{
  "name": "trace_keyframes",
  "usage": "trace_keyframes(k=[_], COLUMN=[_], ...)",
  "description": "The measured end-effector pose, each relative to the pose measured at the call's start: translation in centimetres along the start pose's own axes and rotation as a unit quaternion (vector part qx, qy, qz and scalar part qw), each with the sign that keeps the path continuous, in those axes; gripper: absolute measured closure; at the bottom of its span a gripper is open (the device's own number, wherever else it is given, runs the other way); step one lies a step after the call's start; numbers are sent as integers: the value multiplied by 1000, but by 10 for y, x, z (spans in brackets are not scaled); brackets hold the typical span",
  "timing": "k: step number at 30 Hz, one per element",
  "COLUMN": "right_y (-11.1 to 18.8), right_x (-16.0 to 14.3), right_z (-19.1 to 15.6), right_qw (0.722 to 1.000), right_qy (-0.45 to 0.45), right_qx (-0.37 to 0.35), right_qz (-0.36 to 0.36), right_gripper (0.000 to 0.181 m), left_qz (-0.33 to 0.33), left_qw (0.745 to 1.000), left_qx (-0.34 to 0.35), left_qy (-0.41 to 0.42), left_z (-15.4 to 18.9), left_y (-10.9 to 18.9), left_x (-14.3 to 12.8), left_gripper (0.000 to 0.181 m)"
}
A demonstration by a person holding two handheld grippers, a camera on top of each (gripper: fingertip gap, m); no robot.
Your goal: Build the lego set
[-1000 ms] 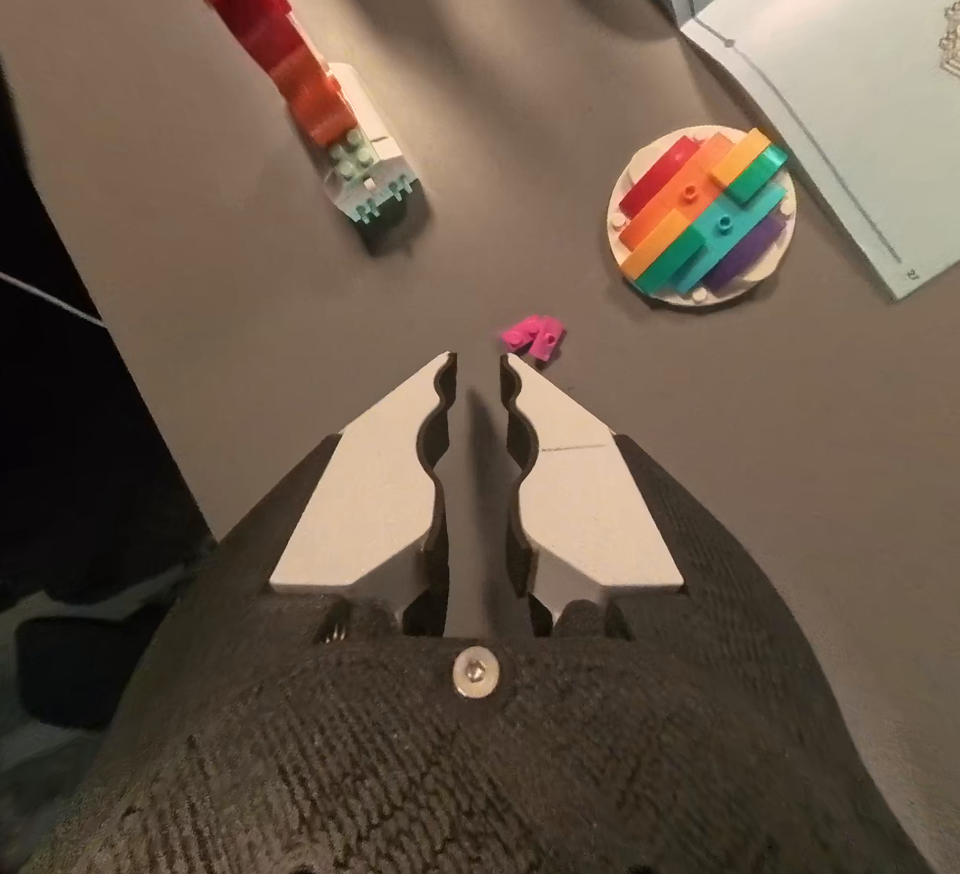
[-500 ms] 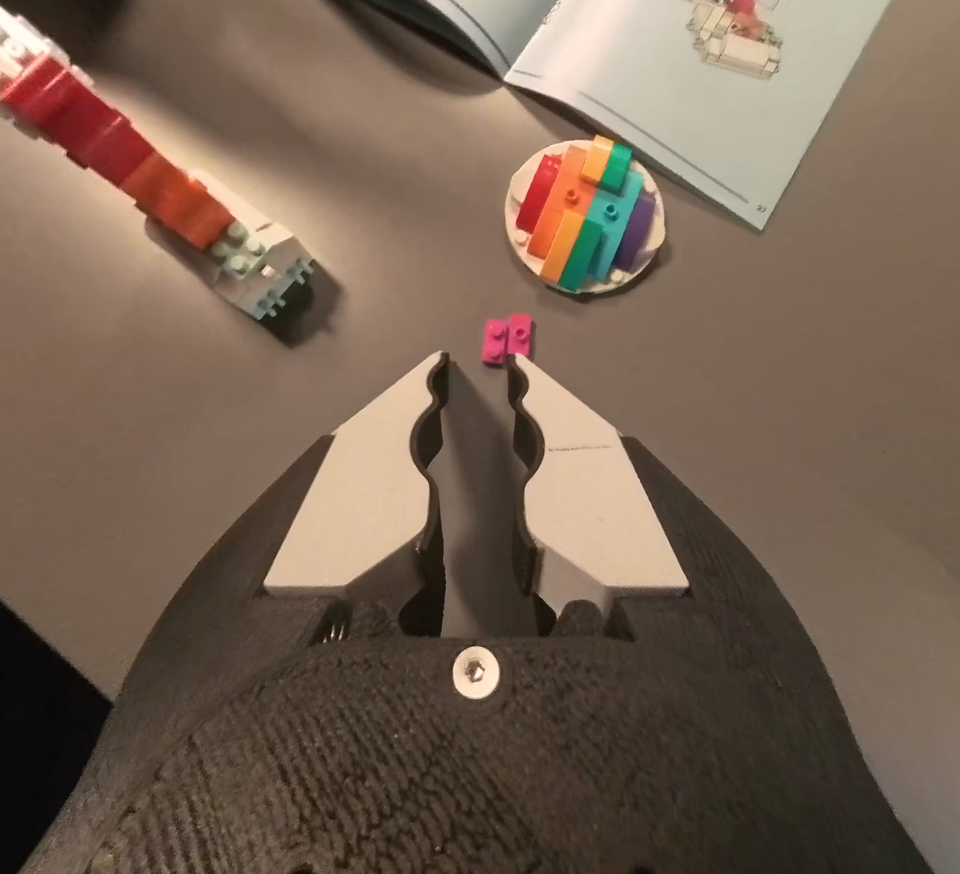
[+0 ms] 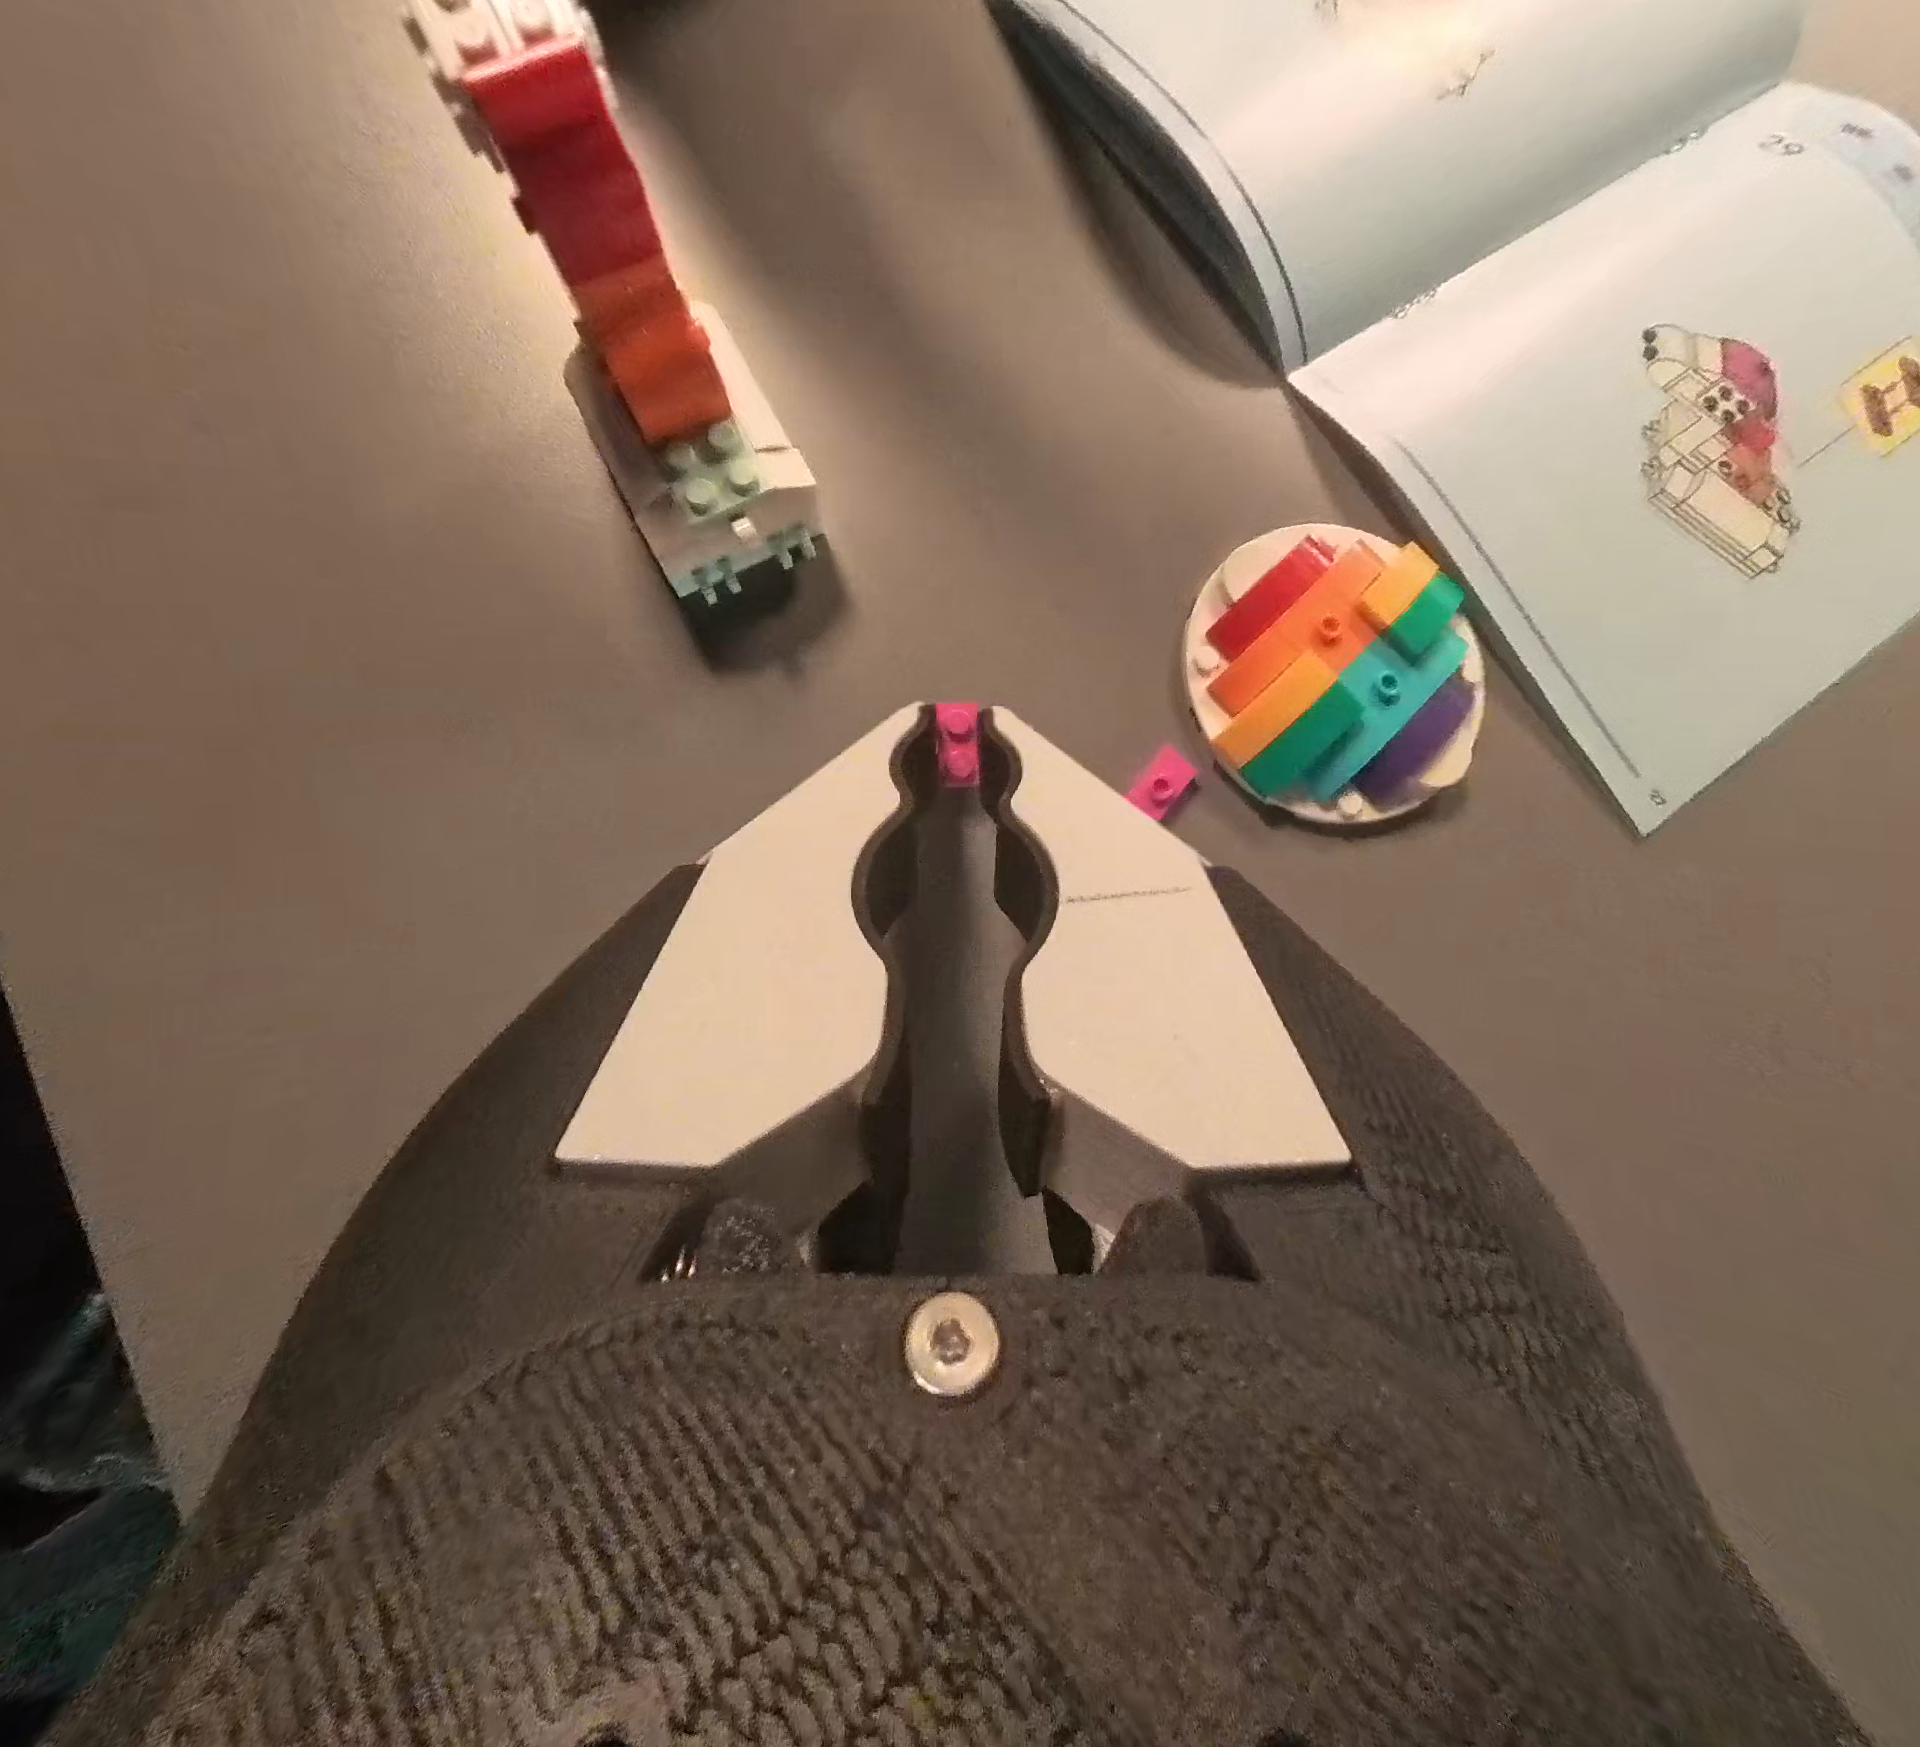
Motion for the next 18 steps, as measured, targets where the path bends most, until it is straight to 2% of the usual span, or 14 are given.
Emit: trace_keyframes(k=[3, 7, 10, 14, 18], right_y=[6, 14, 10, 5, 2], right_x=[7, 6, -10, -14, -16], right_z=[6, 21, 40, 40, 37], right_qw=[1000, 997, 989, 983, 981], right_qy=[-15, -44, -100, -151, -154], right_qx=[-5, -49, -107, -105, -118], right_qz=[27, 41, 2, -1, -10], right_gripper=[170, 168, 167, 165, 165], left_qz=[2, 2, 2, 3, 3], left_qw=[1000, 1000, 1000, 1000, 1000], left_qx=[-1, -2, -3, -2, -2], left_qy=[0, 1, 2, 1, 2], left_z=[0, 0, 0, 0, 0], left_y=[0, 0, 0, 0, 0], left_x=[0, 0, 0, 1, 1], left_gripper=[175, 177, 177, 177, 177])
Point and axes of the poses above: each gripper's, where its closed fingertips meet, y back along the fingers, x out of its top, z = x × y across the jaws, the point moved 3 cm from there along y, back along the fingers, and after that the axes turned 2 degrees about -x, right-handed, at the moved point
